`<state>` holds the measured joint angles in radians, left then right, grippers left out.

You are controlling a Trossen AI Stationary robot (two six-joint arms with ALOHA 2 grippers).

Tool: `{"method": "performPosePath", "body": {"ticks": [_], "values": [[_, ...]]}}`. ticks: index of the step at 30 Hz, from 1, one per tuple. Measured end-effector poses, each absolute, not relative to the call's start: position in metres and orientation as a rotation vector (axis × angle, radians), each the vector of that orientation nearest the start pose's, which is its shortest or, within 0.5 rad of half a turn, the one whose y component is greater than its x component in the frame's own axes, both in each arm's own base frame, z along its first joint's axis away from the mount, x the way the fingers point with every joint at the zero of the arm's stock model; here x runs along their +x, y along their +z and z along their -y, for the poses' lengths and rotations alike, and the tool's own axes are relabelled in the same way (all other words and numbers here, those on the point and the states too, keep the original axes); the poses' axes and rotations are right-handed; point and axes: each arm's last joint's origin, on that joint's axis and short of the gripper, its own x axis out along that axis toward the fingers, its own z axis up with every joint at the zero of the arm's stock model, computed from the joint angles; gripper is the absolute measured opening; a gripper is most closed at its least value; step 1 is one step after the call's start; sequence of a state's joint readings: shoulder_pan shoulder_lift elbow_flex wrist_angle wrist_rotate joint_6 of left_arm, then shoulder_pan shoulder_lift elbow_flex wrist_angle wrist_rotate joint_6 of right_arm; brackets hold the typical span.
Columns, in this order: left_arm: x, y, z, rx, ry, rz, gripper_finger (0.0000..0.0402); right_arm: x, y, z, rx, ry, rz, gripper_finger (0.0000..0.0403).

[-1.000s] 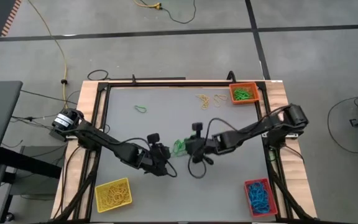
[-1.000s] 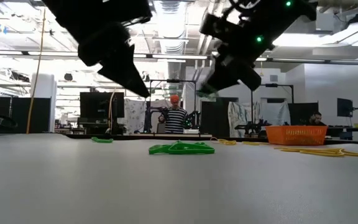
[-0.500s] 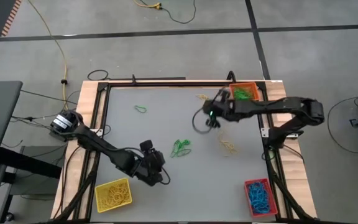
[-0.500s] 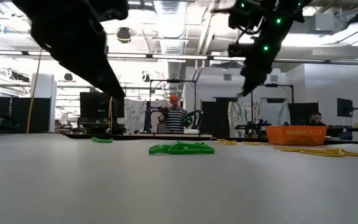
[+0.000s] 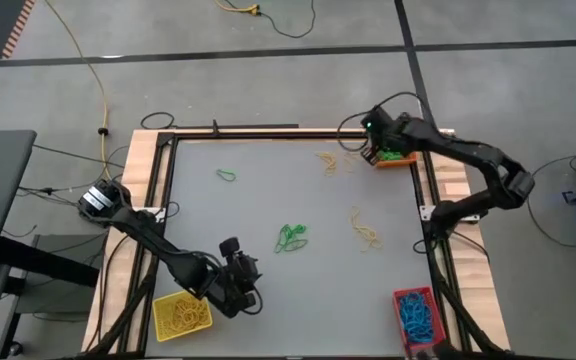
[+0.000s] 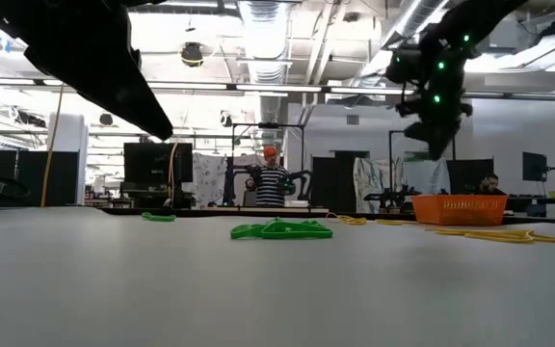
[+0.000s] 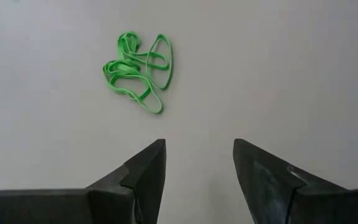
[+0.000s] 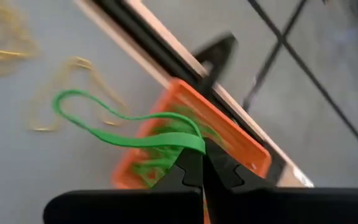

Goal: Sort rubber bands into baskets
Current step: Put the green rubber band into the orange bin

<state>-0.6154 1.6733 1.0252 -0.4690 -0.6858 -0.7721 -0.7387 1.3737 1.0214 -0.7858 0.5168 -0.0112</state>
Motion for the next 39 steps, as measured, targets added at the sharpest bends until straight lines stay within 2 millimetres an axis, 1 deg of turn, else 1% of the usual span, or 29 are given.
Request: {"method": "performPosePath", "body": {"ticks": [3, 8, 15, 18, 21, 24, 28, 34, 39], "values": [[0.27, 0.185, 0.17, -0.054, 0.385, -0.775, 0.0178, 0.169, 0.243, 0.196, 0.185, -1.153, -1.26, 0.0021], [0.271, 0.186, 0.171, -0.068, 0.386, -0.764, 0.0178, 0.162, 0.225, 0.21, 0.245, -1.173, -1.37, 0.0022], [0.271, 0.186, 0.17, -0.07, 0.388, -0.763, 0.0178, 0.16, 0.194, 0.227, 0.305, -1.175, -1.496, 0.0026], [0.271, 0.186, 0.17, -0.07, 0.388, -0.763, 0.0178, 0.16, 0.183, 0.231, 0.32, -1.165, -1.539, 0.0038], [0.271, 0.186, 0.17, -0.07, 0.388, -0.763, 0.0178, 0.162, 0.177, 0.233, 0.321, -1.158, -1.556, 0.0057], [0.271, 0.186, 0.171, -0.07, 0.388, -0.764, 0.0178, 0.163, 0.176, 0.233, 0.314, -1.163, -1.535, 0.0082], [0.27, 0.186, 0.171, -0.071, 0.382, -0.768, 0.0178, 0.165, 0.181, 0.229, 0.308, -1.144, -1.515, 0.0129], [0.27, 0.186, 0.172, -0.07, 0.38, -0.769, 0.0178, 0.166, 0.2, 0.218, 0.29, -1.15, -1.437, 0.0192], [0.27, 0.186, 0.172, -0.065, 0.378, -0.77, 0.0178, 0.166, 0.222, 0.206, 0.259, -1.16, -1.342, 0.0223]]}}
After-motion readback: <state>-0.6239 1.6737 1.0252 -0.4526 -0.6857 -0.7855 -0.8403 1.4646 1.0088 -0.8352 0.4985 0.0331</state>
